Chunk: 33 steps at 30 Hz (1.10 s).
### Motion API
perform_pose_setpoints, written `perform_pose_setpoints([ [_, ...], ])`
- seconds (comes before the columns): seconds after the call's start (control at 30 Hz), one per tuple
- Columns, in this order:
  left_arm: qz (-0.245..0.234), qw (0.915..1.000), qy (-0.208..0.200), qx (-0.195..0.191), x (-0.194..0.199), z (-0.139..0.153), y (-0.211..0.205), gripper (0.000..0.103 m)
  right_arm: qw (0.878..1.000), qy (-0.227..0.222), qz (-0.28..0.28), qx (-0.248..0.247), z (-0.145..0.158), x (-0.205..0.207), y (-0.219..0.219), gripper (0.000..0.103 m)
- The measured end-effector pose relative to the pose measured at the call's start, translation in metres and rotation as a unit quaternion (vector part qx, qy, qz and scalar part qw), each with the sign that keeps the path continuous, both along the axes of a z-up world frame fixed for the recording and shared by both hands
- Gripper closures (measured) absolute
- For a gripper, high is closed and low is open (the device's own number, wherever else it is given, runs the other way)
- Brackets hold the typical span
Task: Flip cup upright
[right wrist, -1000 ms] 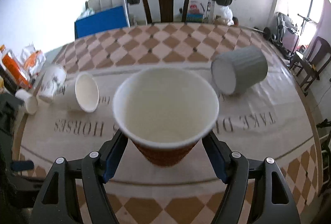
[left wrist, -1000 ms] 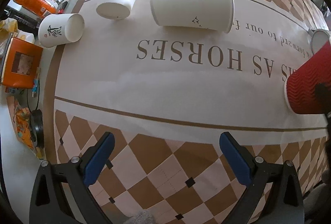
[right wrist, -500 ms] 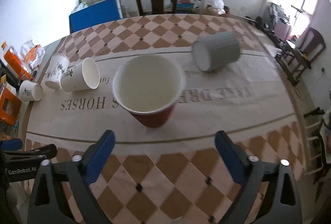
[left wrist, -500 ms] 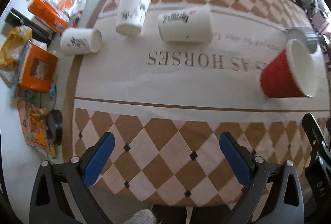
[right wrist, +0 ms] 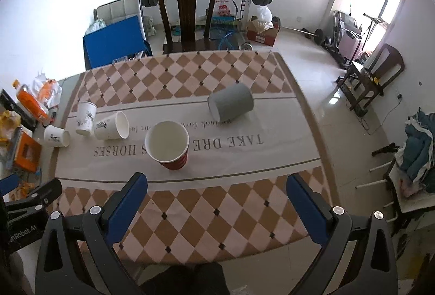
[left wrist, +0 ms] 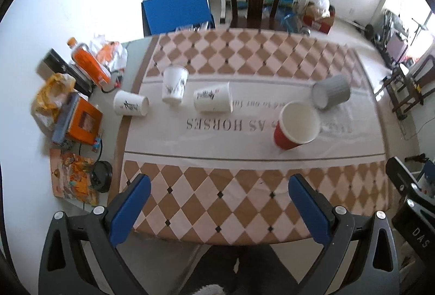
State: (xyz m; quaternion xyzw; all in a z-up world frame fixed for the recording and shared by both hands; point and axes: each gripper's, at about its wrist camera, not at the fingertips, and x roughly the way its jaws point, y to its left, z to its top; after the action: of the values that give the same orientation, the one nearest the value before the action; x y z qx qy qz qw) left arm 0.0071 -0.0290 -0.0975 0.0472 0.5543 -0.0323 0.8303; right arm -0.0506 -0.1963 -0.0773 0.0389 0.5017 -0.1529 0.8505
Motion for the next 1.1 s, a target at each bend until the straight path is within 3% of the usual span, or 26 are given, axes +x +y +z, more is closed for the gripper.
perform_pose_setpoints([
  [0.17, 0.015, 0.9997, -0.019, -0.001, -0.012, 0.035, -0.004, 0.0, 1.0, -0.014, 0.009, 0.002, 0.041, -0.012, -0.006, 0.0],
  [0.4, 0.019, 0.9992, -0.035, 0.006, -0.026, 0.056, -0.009, 0.0, 0.999, -0.025, 0.023, 0.006, 0.079, -0.025, -0.006, 0.0],
  [1.1, 0.023, 0.9986, -0.047, 0.005, -0.035, 0.069, -0.012, 0.0, 0.999, -0.026, 0.023, 0.008, 0.088, -0.032, -0.011, 0.0],
])
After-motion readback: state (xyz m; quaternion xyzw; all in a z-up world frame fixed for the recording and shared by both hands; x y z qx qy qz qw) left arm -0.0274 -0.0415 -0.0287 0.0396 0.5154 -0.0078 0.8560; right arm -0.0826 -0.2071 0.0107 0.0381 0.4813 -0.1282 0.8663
